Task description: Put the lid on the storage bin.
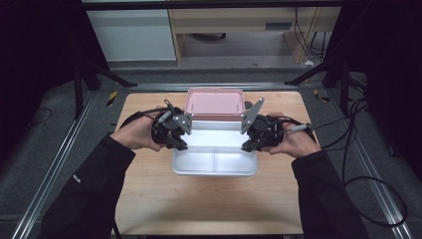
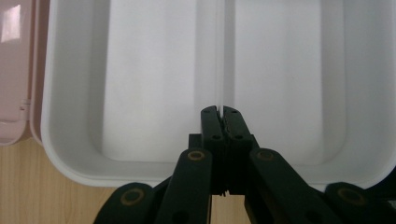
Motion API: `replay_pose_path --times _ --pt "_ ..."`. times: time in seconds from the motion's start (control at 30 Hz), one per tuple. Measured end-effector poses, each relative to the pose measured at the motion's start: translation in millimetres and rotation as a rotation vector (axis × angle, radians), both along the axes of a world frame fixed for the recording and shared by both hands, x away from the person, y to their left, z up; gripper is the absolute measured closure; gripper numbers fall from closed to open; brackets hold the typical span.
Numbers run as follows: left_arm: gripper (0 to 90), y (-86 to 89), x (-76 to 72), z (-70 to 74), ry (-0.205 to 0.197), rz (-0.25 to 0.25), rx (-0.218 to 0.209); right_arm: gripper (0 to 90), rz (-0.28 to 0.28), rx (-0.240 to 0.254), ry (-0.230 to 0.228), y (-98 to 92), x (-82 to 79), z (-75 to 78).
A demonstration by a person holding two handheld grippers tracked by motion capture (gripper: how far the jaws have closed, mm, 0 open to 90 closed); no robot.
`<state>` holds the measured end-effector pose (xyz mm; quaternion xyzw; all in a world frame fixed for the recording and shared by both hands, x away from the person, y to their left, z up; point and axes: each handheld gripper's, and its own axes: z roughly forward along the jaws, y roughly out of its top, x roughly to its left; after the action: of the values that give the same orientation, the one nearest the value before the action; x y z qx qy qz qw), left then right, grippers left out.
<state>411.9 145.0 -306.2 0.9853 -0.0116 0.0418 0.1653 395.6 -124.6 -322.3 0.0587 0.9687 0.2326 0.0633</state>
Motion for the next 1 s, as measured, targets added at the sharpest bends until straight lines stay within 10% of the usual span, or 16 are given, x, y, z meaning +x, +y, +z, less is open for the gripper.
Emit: replay_pose_path --times 0.53,1.0 --pt "88.4 -3.6 76.3 -14.7 0.006 0.030 0.011 86.4 -0.046 -0.003 -0.010 -1.5 74.7 -13.6" --pt "87.4 -2.2 98.7 -47.9 0.042 0.066 0.044 86.1 -0.068 -0.035 0.009 8.9 95.8 -41.6"
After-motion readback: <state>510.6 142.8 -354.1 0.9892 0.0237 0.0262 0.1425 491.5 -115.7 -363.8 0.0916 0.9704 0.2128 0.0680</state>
